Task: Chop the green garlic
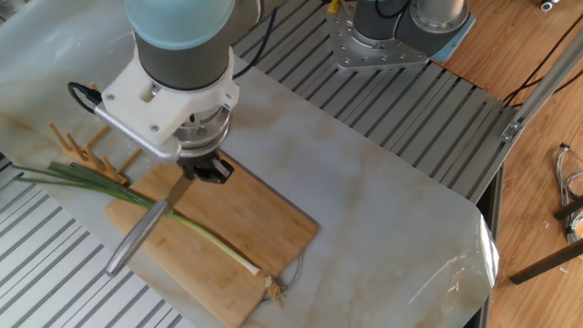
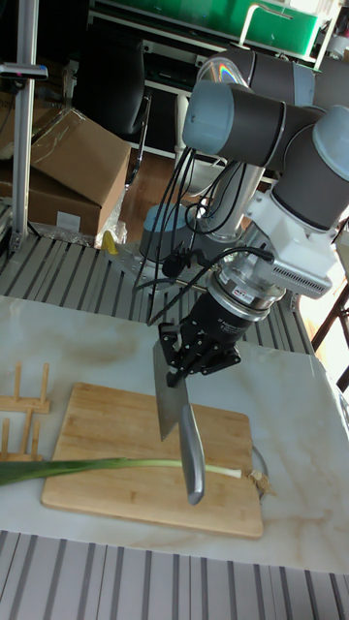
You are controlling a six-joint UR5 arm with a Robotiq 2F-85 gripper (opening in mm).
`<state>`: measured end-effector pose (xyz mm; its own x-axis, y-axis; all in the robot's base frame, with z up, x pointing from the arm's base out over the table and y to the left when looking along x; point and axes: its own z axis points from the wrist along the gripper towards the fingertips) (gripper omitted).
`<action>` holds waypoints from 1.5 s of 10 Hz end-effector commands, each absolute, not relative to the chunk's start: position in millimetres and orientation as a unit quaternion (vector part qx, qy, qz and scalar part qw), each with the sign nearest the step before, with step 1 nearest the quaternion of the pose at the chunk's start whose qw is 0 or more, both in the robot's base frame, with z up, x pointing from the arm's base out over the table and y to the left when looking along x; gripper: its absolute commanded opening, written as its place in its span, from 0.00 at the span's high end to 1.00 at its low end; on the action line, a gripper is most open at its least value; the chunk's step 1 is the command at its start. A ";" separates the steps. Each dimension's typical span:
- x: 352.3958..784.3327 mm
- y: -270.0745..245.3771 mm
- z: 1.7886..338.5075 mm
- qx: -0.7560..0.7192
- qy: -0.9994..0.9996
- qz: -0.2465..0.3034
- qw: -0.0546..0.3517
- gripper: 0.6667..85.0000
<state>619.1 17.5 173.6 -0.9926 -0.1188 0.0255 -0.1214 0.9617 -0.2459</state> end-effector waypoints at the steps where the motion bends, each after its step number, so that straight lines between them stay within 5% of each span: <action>1: 614.0 26.5 171.9 0.030 -0.994 0.103 0.011 0.99; 6: 617.0 17.9 173.8 -0.017 -0.993 0.120 0.000 0.99; 15: 616.5 -110.0 180.8 0.082 -0.988 0.134 0.000 0.99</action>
<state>621.6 -74.9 181.0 -0.9928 -0.1184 0.0174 -0.1189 0.9591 -0.2569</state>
